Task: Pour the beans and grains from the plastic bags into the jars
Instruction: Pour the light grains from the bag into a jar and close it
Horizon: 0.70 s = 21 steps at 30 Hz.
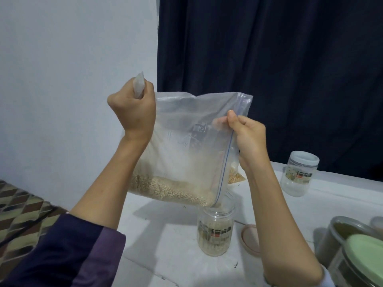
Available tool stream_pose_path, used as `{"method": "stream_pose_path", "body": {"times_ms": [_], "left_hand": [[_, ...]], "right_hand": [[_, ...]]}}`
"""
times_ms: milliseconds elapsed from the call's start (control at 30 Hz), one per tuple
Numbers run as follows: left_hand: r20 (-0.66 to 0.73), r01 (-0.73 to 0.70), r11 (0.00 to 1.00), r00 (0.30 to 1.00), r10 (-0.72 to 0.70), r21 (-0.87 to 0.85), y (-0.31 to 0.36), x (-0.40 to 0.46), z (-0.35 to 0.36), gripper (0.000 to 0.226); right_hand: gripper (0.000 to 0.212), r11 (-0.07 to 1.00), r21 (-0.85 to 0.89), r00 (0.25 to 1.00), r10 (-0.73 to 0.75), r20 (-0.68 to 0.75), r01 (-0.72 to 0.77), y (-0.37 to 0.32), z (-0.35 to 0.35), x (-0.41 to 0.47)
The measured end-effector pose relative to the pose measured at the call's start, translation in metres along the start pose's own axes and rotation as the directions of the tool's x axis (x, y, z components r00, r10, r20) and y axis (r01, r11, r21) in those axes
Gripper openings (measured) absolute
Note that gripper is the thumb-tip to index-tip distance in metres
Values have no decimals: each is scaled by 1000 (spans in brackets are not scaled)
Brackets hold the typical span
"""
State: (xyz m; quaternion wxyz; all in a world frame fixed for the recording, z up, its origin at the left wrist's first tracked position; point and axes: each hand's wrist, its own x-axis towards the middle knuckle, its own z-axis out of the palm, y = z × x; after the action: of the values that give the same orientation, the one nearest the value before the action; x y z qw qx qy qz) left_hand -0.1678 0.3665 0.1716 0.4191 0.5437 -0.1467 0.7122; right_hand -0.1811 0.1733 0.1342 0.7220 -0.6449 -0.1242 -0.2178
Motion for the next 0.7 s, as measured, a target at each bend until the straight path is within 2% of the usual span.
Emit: {"method": "stream_pose_path", "body": {"times_ms": [167, 233, 333, 433, 533, 633, 700], "left_hand": [[-15, 70, 997, 997, -70, -20, -4, 1, 1, 46], [-26, 73, 997, 997, -74, -24, -3, 0, 1, 45], [-27, 84, 996, 996, -84, -18, -5, 1, 1, 44], [-26, 93, 996, 995, -93, -4, -7, 2, -1, 44], [-24, 96, 995, 995, -96, 3, -6, 2, -1, 43], [-20, 112, 994, 994, -111, 4, -6, 2, -2, 44], [-9, 127, 992, 992, -127, -4, -7, 2, -3, 42]], "right_hand": [[27, 1000, 1, 999, -22, -29, 22, -1, 2, 1], [26, 1000, -3, 1000, -5, -2, 5, 0, 4, 0], [27, 999, 22, 999, -21, -43, 22, 1, 3, 1], [26, 999, -18, 1000, -27, 11, 28, 0, 4, 0], [24, 998, -13, 997, -59, -46, 59, 0, 4, 0], [24, 999, -18, 999, -42, -8, 42, -1, 5, -1], [27, 999, 24, 997, -47, -64, 49, -1, 7, -3]]}}
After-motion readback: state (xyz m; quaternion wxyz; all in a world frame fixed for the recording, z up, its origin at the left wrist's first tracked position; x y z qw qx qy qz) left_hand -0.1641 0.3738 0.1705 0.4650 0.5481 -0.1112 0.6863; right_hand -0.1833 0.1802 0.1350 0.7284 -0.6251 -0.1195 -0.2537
